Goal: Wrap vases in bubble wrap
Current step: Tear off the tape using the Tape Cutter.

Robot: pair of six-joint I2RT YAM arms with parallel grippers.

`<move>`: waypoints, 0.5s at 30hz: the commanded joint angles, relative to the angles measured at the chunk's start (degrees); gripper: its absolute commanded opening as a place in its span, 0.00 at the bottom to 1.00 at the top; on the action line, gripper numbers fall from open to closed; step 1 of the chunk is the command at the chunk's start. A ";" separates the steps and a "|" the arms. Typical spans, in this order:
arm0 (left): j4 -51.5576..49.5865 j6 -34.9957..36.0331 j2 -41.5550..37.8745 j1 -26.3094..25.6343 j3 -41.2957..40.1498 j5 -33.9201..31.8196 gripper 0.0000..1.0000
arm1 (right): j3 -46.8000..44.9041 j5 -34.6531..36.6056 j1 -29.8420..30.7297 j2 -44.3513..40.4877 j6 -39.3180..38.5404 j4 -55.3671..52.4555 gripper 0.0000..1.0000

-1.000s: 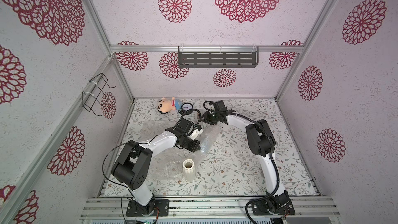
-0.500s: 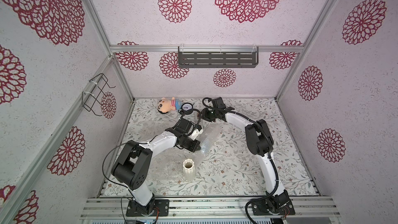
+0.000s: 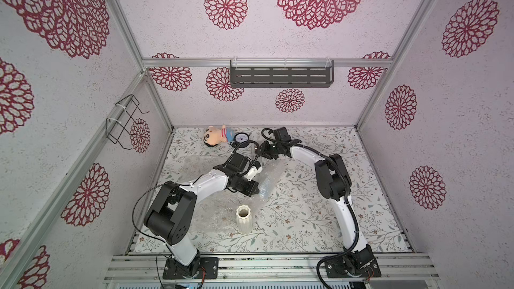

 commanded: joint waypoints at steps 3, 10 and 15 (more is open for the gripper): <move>1.50 1.54 -1.34 0.63 -0.23 1.26 0.00 | 1.41 -0.96 0.03 1.97 1.01 0.04 0.34; 1.83 1.53 -1.26 0.94 -0.66 1.37 0.00 | 1.19 -2.19 -0.05 2.50 1.72 0.52 0.31; 2.10 1.53 -1.25 1.20 -0.84 1.78 0.00 | 1.09 -2.98 -0.27 3.28 2.55 0.97 0.29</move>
